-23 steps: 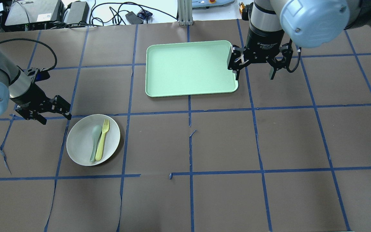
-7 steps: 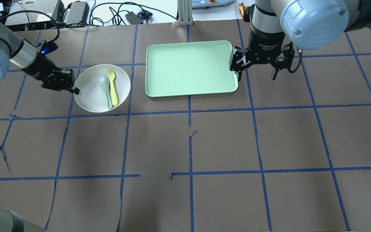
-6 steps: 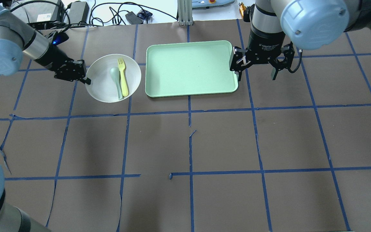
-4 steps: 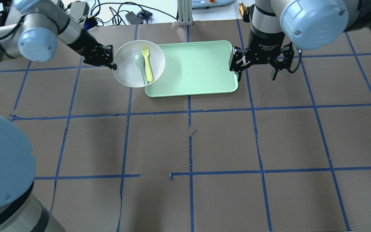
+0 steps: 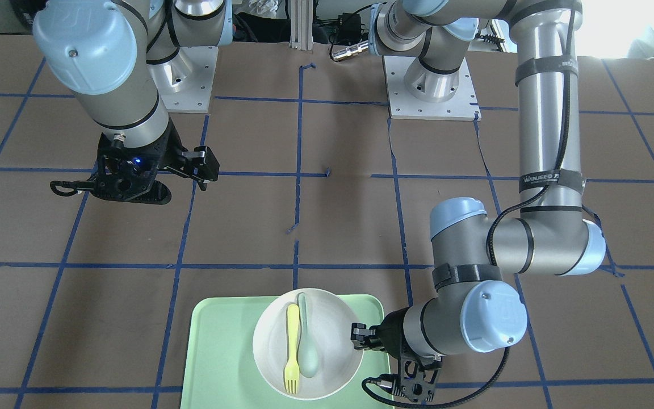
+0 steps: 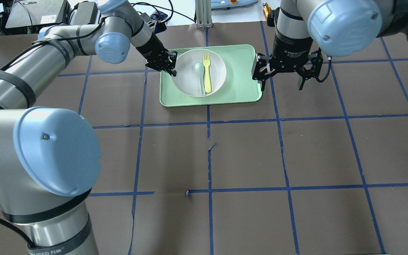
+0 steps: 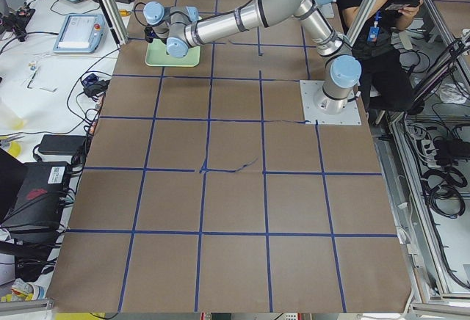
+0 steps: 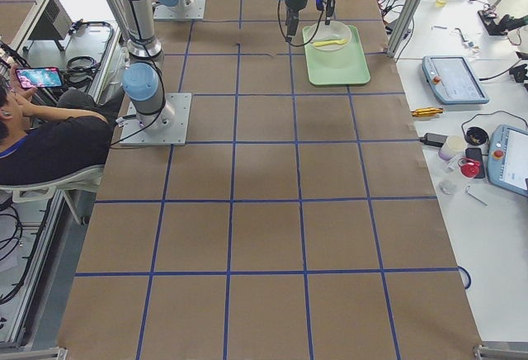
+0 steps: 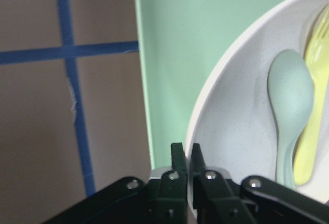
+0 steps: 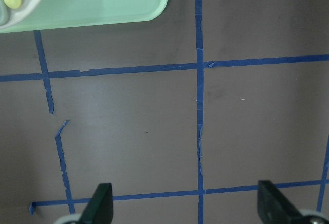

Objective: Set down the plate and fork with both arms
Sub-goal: 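Slide the white plate with the left gripper onto the mint-green tray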

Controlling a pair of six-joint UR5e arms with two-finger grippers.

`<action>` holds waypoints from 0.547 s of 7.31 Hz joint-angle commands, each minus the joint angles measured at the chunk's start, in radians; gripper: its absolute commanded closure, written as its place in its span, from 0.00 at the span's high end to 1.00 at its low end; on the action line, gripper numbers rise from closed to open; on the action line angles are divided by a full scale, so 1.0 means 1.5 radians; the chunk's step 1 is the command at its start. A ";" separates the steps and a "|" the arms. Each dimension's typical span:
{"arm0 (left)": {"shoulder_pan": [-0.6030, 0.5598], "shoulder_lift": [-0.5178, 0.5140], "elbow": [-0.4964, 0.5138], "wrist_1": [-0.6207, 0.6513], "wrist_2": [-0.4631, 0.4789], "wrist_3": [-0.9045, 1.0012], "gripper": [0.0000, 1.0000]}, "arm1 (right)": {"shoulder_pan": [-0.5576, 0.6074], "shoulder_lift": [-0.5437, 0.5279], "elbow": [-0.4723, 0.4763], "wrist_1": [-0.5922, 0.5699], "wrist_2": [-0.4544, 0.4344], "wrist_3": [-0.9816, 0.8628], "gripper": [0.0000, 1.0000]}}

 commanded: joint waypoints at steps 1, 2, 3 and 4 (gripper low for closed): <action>-0.011 -0.029 0.005 0.054 0.000 -0.003 0.00 | 0.000 0.000 0.004 -0.012 0.001 0.001 1.00; -0.011 -0.036 0.005 0.070 0.000 0.003 0.00 | 0.001 0.000 0.004 -0.013 0.004 0.003 1.00; -0.013 -0.041 0.006 0.077 -0.001 0.005 0.00 | 0.001 0.000 0.003 -0.015 0.004 0.000 1.00; -0.022 -0.045 0.005 0.087 0.000 0.009 0.00 | 0.001 0.000 0.004 -0.020 0.004 0.000 1.00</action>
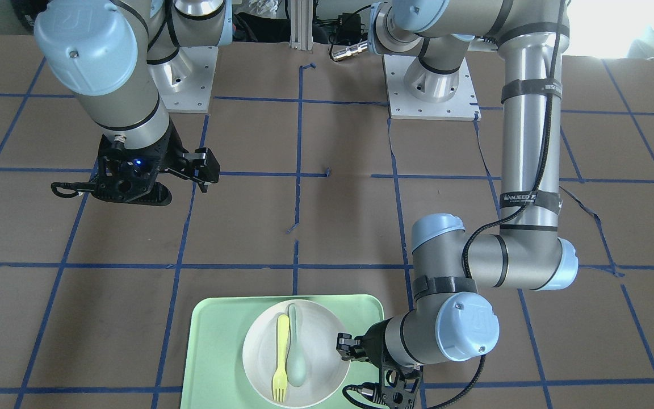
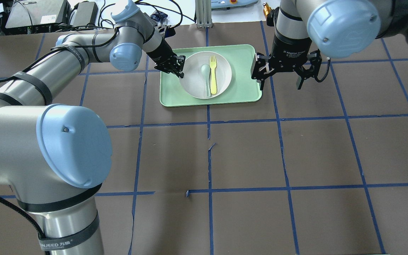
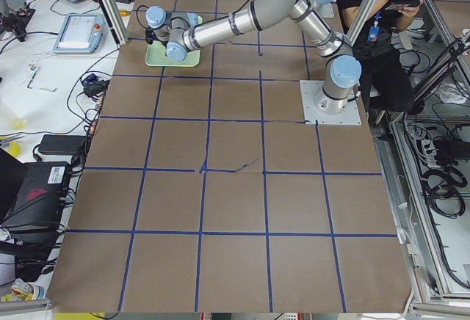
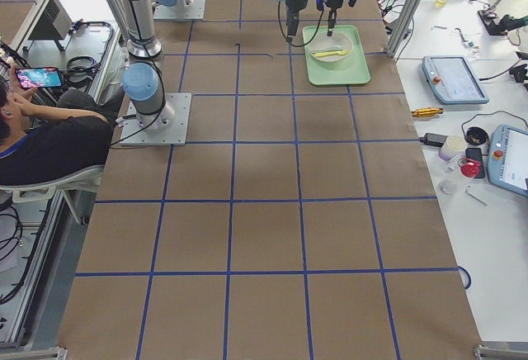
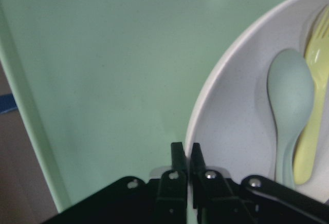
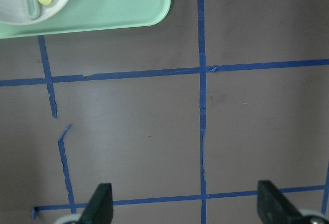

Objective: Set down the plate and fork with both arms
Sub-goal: 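Release the plate and raise the left gripper while the right gripper moves toward the plate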

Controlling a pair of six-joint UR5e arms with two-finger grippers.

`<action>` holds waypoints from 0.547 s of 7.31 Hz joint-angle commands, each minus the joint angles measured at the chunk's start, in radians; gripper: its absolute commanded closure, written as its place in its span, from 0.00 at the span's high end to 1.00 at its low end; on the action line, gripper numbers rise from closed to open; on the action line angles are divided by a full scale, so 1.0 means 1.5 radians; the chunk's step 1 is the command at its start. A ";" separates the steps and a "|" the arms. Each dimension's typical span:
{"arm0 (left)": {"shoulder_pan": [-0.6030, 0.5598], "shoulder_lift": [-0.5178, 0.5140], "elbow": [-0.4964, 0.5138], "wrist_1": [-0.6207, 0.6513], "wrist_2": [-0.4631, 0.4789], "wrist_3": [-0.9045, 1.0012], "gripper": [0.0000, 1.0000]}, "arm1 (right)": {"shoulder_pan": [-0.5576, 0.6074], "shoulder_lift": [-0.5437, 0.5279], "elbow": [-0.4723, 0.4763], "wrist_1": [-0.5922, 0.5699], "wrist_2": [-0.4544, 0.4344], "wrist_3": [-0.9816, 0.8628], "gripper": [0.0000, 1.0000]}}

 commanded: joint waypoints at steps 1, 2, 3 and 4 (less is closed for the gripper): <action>-0.012 -0.006 0.001 0.023 0.003 0.008 0.10 | 0.000 0.000 0.001 -0.009 0.001 -0.001 1.00; -0.013 -0.005 0.001 0.065 0.003 0.003 0.99 | 0.000 0.000 0.001 -0.016 0.000 0.000 1.00; -0.013 0.007 0.001 0.070 0.007 0.006 1.00 | 0.000 0.009 0.000 -0.046 0.001 0.002 1.00; -0.011 0.033 0.000 0.062 0.013 0.006 1.00 | 0.000 0.020 -0.001 -0.089 0.003 0.005 1.00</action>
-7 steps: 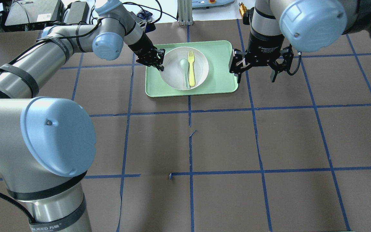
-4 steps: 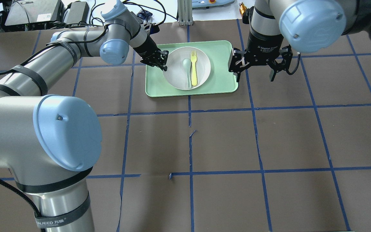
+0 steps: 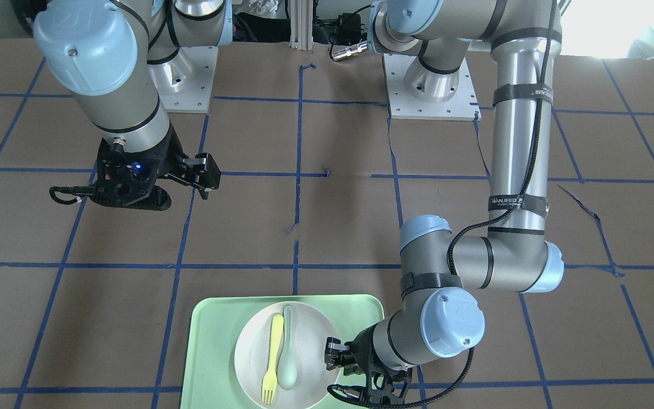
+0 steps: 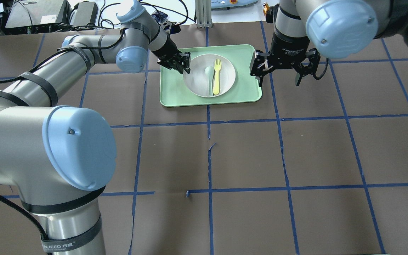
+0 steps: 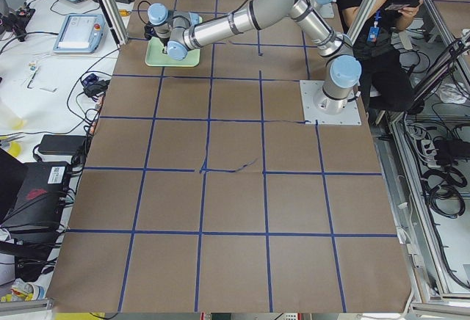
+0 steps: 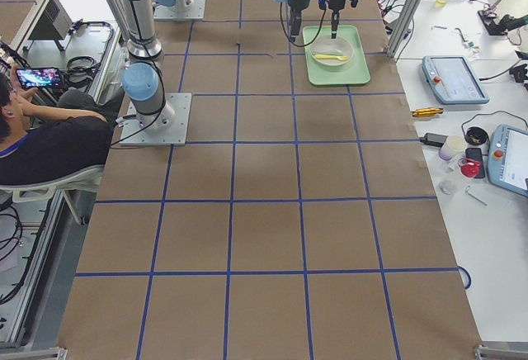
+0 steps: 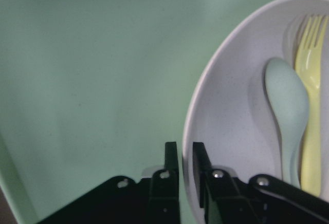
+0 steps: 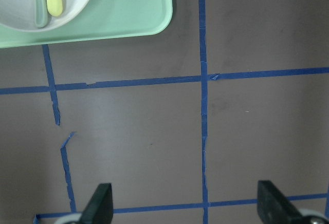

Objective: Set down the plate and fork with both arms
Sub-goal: 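Release the plate and raise the left gripper while the right gripper moves toward the plate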

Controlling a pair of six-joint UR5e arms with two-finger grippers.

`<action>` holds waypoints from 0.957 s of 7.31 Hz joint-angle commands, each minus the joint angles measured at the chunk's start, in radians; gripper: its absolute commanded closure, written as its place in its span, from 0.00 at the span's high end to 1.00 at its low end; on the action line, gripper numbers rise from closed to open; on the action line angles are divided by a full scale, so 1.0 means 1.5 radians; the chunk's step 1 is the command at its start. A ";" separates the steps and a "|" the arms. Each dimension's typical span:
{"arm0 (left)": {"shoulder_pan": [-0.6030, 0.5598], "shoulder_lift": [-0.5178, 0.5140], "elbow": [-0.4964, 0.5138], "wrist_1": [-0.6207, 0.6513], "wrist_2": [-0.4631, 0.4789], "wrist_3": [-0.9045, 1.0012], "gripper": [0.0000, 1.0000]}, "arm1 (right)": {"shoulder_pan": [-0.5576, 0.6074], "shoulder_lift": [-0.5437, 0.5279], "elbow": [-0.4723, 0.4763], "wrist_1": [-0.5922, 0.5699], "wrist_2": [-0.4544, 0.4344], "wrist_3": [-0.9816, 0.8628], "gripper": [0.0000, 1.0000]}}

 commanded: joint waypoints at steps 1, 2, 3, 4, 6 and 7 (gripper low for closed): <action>0.009 0.056 -0.011 -0.052 0.050 -0.002 1.00 | 0.000 0.044 -0.003 -0.096 0.002 0.000 1.00; 0.030 0.091 -0.013 -0.129 0.113 -0.002 1.00 | 0.001 0.082 -0.008 -0.170 0.003 0.008 1.00; 0.064 0.130 -0.017 -0.227 0.119 0.003 1.00 | 0.006 0.111 -0.013 -0.216 0.003 0.021 1.00; 0.097 0.170 -0.019 -0.341 0.150 0.040 1.00 | 0.014 0.149 -0.024 -0.286 0.012 0.033 1.00; 0.124 0.223 -0.037 -0.433 0.200 0.108 1.00 | 0.032 0.240 -0.105 -0.299 0.046 0.047 0.92; 0.130 0.245 -0.074 -0.431 0.201 0.109 1.00 | 0.050 0.292 -0.147 -0.300 0.045 0.055 0.81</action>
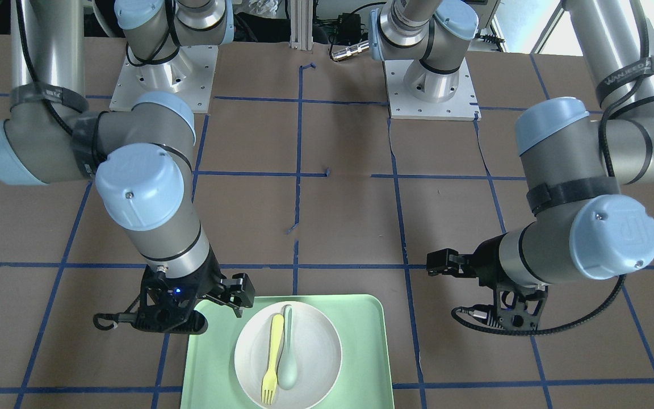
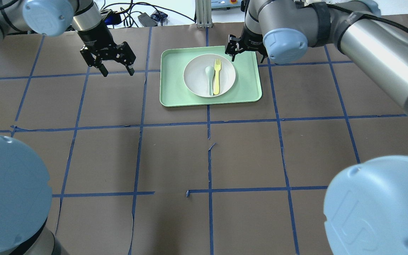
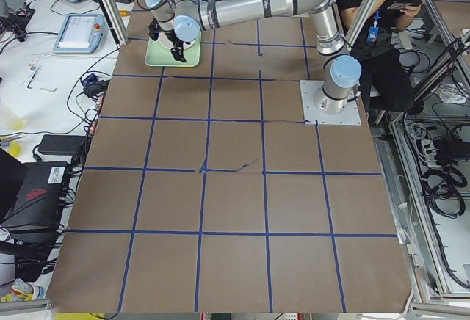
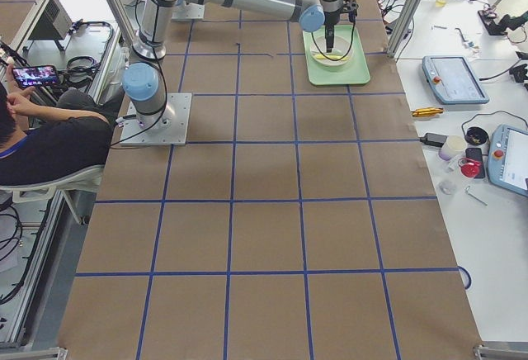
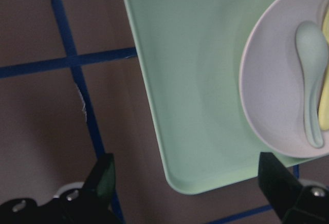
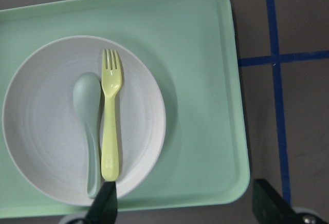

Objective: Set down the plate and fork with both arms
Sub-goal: 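Lower the right gripper onto the yellow fork and grasp it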

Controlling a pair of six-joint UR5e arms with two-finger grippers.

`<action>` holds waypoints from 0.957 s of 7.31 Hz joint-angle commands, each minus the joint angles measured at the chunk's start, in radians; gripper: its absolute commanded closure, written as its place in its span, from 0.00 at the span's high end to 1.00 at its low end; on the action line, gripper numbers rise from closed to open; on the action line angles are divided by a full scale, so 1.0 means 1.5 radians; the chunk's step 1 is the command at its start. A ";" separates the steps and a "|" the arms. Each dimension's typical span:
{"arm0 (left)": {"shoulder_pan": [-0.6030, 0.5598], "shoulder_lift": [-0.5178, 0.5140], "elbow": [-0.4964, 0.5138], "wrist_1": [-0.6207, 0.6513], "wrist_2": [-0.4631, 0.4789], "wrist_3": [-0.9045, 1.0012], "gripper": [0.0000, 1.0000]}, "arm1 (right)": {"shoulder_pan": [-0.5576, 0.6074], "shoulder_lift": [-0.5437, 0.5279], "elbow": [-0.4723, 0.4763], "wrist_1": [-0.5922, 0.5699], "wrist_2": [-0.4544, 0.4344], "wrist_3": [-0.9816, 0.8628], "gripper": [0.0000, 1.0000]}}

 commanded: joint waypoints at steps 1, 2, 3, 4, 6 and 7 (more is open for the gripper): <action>0.013 0.046 -0.050 -0.017 0.014 0.012 1.00 | 0.021 0.088 -0.074 -0.007 0.005 0.013 0.65; 0.013 0.057 -0.061 -0.018 0.016 0.013 1.00 | 0.030 0.107 -0.082 -0.018 0.006 0.020 0.57; 0.014 0.063 -0.067 -0.018 0.015 0.013 1.00 | 0.041 0.126 -0.090 -0.042 0.006 0.035 0.52; 0.015 0.066 -0.069 -0.016 0.014 0.013 1.00 | 0.043 0.147 -0.099 -0.043 0.006 0.035 0.53; 0.018 0.067 -0.083 -0.015 0.012 0.010 1.00 | 0.044 0.167 -0.099 -0.046 0.006 0.035 0.53; 0.018 0.069 -0.090 -0.014 0.011 0.010 1.00 | 0.044 0.174 -0.099 -0.047 0.006 0.036 0.53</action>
